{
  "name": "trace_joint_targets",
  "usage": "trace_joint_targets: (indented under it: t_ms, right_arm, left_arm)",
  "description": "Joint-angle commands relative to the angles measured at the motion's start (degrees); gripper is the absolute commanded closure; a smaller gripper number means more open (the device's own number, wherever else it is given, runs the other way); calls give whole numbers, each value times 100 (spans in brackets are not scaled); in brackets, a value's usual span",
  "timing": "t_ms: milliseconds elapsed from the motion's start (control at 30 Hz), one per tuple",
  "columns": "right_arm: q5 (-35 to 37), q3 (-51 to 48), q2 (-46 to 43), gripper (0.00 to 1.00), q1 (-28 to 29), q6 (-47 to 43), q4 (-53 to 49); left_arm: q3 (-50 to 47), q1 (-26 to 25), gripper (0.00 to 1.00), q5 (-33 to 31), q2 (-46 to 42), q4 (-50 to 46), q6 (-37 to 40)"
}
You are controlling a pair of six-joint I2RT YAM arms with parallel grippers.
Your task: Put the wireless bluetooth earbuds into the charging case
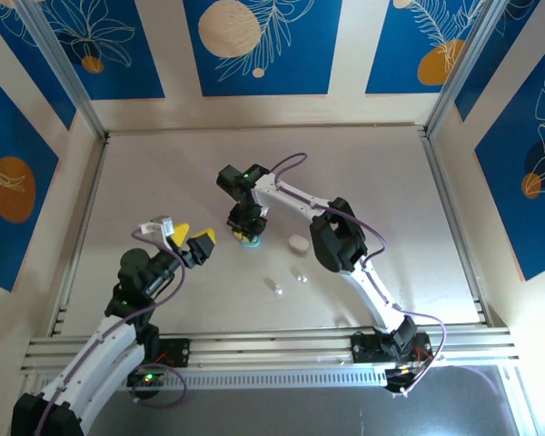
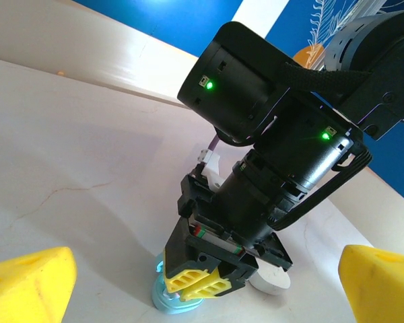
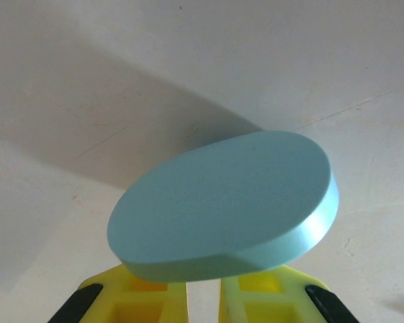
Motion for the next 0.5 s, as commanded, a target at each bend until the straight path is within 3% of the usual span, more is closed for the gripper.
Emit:
trace_joint_targets:
  t_ms: [0, 467]
  right_arm:
    - [-87, 132, 34, 85, -12, 99, -223]
    - [-112, 9, 6, 79, -20, 109, -135]
  left_arm:
    - [28, -32, 0, 101, -74, 23, 103]
    - [21, -35, 0, 99, -76, 23, 100]
